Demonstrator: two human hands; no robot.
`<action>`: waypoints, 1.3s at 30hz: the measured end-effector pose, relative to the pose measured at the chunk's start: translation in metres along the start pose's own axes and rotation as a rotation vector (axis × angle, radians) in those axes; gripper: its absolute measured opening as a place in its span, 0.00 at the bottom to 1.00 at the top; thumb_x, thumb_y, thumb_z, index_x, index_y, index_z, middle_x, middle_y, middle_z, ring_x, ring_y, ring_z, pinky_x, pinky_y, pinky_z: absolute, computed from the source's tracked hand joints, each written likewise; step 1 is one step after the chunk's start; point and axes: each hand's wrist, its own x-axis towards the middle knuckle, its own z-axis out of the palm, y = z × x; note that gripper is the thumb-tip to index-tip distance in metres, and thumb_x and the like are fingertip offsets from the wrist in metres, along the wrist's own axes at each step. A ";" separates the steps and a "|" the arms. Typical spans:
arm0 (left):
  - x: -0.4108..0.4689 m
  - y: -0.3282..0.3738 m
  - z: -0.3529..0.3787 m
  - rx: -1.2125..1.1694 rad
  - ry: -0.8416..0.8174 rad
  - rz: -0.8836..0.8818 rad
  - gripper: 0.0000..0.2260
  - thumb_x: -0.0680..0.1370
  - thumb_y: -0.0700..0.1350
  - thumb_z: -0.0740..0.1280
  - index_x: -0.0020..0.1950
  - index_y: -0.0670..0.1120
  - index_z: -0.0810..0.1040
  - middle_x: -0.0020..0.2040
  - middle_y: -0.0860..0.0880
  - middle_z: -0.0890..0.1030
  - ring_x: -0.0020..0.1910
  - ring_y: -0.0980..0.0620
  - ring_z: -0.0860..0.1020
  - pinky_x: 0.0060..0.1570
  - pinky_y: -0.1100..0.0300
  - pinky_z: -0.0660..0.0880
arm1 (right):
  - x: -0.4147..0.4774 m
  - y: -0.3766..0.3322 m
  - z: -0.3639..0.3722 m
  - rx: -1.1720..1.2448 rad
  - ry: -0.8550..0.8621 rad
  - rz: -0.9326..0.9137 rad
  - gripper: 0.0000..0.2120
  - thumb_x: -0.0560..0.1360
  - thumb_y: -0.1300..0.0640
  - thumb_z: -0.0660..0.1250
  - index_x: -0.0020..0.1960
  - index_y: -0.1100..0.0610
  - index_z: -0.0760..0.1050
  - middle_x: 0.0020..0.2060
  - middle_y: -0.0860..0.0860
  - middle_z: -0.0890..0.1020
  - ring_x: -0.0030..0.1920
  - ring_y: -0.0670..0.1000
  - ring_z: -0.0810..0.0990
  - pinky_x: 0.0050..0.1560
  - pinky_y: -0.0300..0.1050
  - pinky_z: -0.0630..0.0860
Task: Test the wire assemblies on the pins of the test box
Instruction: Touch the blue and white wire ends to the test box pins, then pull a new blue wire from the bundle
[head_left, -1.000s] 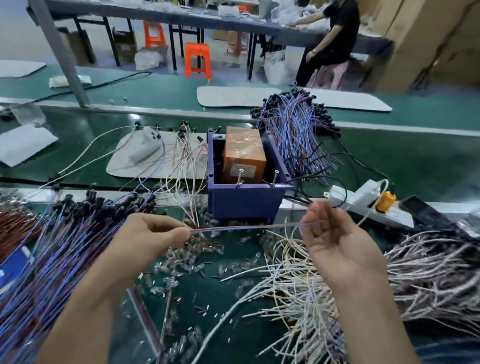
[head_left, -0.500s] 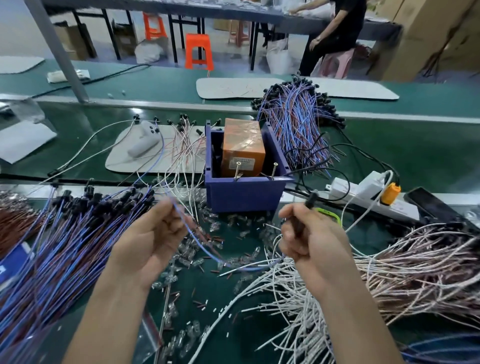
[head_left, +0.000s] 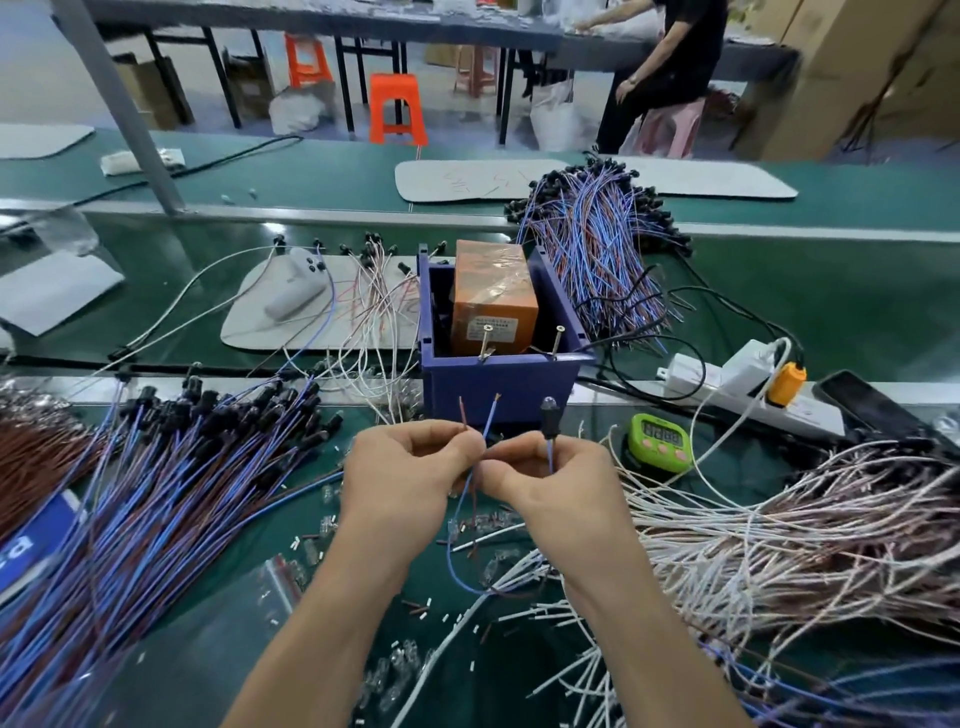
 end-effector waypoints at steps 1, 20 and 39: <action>-0.001 -0.001 0.001 -0.012 0.007 0.000 0.10 0.73 0.42 0.78 0.38 0.58 0.88 0.35 0.50 0.87 0.35 0.52 0.84 0.45 0.54 0.82 | -0.002 -0.002 0.001 -0.032 0.017 0.001 0.11 0.59 0.47 0.77 0.40 0.48 0.86 0.34 0.48 0.87 0.40 0.50 0.87 0.50 0.57 0.84; 0.001 0.002 -0.004 -0.209 -0.136 -0.153 0.11 0.79 0.39 0.70 0.43 0.51 0.90 0.36 0.48 0.83 0.36 0.54 0.80 0.50 0.59 0.78 | -0.006 -0.007 0.008 0.063 0.252 0.036 0.10 0.69 0.61 0.78 0.37 0.45 0.85 0.31 0.49 0.86 0.36 0.52 0.85 0.40 0.48 0.83; 0.030 0.013 0.031 0.188 0.359 0.027 0.08 0.72 0.52 0.74 0.33 0.59 0.85 0.28 0.61 0.82 0.26 0.63 0.80 0.32 0.61 0.75 | 0.039 -0.012 -0.010 0.672 0.348 0.242 0.12 0.76 0.67 0.71 0.35 0.58 0.77 0.27 0.54 0.82 0.17 0.44 0.62 0.19 0.34 0.60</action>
